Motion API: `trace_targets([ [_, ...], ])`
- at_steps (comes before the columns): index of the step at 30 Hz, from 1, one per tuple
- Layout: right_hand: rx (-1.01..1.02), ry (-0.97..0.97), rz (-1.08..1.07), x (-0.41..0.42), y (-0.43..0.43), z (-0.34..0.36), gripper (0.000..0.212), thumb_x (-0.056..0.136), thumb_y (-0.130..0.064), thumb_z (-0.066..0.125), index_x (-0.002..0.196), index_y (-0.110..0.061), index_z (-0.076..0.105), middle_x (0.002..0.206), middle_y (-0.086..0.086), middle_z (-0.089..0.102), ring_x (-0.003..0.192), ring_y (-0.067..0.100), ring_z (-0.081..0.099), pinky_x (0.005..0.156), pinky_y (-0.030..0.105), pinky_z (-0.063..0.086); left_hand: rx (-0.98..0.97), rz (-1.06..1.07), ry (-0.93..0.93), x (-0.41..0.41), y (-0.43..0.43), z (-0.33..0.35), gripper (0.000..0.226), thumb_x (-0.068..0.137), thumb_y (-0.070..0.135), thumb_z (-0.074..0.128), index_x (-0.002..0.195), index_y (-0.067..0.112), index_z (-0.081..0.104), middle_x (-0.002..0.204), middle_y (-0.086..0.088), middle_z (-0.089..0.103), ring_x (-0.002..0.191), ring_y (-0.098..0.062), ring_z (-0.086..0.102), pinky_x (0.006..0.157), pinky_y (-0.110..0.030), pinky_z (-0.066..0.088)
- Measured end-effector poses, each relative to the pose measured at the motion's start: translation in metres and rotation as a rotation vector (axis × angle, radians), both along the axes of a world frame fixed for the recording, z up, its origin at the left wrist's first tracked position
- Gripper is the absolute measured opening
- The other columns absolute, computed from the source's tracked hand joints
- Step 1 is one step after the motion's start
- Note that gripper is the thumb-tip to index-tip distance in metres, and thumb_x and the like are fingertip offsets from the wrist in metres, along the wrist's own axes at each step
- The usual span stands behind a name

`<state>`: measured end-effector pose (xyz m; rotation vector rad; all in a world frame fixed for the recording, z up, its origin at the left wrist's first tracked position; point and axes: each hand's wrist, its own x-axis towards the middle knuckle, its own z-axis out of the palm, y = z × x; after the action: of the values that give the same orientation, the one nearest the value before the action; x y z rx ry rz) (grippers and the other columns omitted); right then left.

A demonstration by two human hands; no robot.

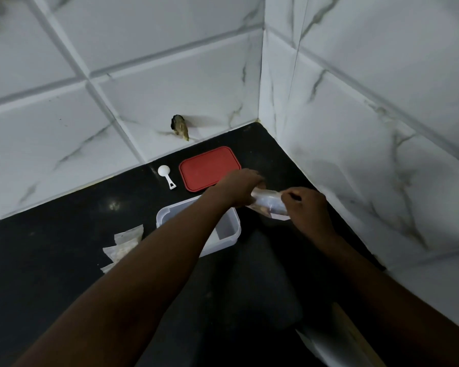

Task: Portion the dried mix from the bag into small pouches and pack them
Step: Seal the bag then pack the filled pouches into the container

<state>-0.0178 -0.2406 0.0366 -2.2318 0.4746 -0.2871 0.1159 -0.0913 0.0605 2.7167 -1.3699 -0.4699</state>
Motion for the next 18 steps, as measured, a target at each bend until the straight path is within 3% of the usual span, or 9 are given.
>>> trace_targets([
  [3,0.104,0.060,-0.032,0.014,-0.007,0.015,0.021,0.099,-0.020,0.057,0.101,-0.011,0.076,0.093,-0.002,0.067,0.084,0.015,0.064,0.064,0.018,0.050,-0.141,0.064,0.155,0.008,0.018,0.013,0.042,0.091,0.018,0.075,0.132,0.013,0.065,0.130,-0.006,0.063,0.114,-0.021,0.058,0.093,-0.031,0.046],
  [7,0.664,-0.019,-0.078,0.029,0.003,0.037,0.017,0.094,-0.008,0.058,0.091,-0.011,0.074,0.091,0.004,0.073,0.084,0.018,0.069,0.065,0.024,0.055,-0.320,0.112,0.225,0.016,0.053,0.029,0.033,0.097,0.022,0.070,0.129,0.012,0.069,0.128,-0.005,0.065,0.114,-0.016,0.059,0.097,-0.028,0.046],
  [10,0.919,-0.006,-0.015,0.037,0.022,0.054,0.016,0.092,-0.006,0.056,0.086,-0.011,0.070,0.089,0.007,0.070,0.082,0.020,0.067,0.067,0.031,0.053,-0.426,0.201,0.254,0.021,0.086,0.035,0.025,0.099,0.028,0.067,0.123,0.022,0.072,0.125,0.002,0.069,0.115,-0.011,0.062,0.099,-0.028,0.049],
  [13,1.021,0.063,0.074,0.049,0.041,0.058,0.016,0.091,-0.011,0.057,0.094,-0.011,0.072,0.095,0.014,0.069,0.087,0.025,0.066,0.078,0.039,0.051,-0.464,0.262,0.298,0.023,0.119,0.042,0.022,0.099,0.026,0.066,0.120,0.021,0.072,0.118,0.005,0.071,0.110,-0.010,0.066,0.098,-0.033,0.053],
  [18,1.006,0.170,0.137,0.064,0.077,0.053,0.016,0.089,-0.011,0.059,0.097,-0.009,0.073,0.093,0.012,0.069,0.080,0.022,0.066,0.059,0.029,0.053,-0.411,0.330,0.344,0.017,0.162,0.053,0.021,0.104,0.015,0.059,0.119,0.010,0.072,0.100,0.005,0.068,0.089,-0.005,0.062,0.083,-0.024,0.047],
])
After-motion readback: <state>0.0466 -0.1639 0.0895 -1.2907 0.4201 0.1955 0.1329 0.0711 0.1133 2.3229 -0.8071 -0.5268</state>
